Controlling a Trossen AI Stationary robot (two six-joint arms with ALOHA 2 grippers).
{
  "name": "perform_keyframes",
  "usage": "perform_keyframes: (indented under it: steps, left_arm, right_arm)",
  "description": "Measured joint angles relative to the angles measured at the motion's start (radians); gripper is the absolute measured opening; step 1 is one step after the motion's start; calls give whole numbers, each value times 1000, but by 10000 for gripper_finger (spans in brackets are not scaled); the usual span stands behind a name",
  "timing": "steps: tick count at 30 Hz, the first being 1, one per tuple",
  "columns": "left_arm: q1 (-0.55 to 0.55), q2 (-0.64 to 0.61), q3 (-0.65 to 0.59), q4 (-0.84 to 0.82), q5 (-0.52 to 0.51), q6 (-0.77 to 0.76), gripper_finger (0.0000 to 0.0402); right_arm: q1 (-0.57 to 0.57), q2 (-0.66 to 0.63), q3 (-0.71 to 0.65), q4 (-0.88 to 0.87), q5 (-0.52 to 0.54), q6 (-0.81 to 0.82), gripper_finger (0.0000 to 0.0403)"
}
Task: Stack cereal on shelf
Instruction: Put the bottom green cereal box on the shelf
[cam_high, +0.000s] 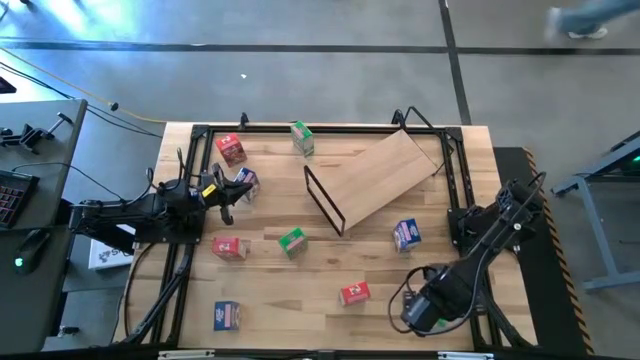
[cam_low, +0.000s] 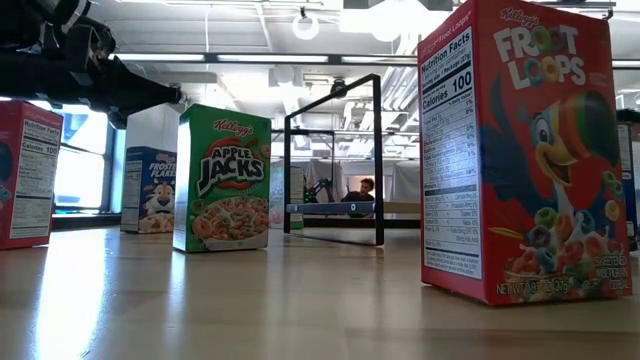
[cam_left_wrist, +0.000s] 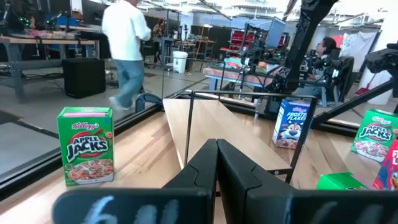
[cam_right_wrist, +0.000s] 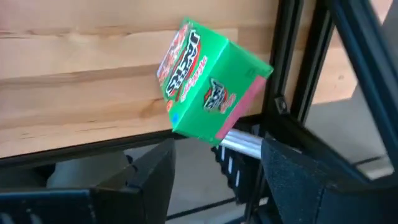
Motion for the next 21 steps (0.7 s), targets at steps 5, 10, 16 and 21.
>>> perform_keyframes:
  steps: [5, 10, 16, 21]
  left_arm:
    - [0, 0, 0, 0, 0, 0, 3]
    - [0, 0, 0, 14, 0, -1, 3]
    - [0, 0, 0, 16, 0, -6, 3]
    - [0, 0, 0, 28, 0, -6, 3]
  right_arm:
    - [-24, 0, 0, 71, -112, -139, 209]
    - [3, 1, 0, 109, -229, -195, 154]
    - [82, 40, 0, 136, -192, -170, 17]
    - [137, 111, 0, 187, -174, -171, 27]
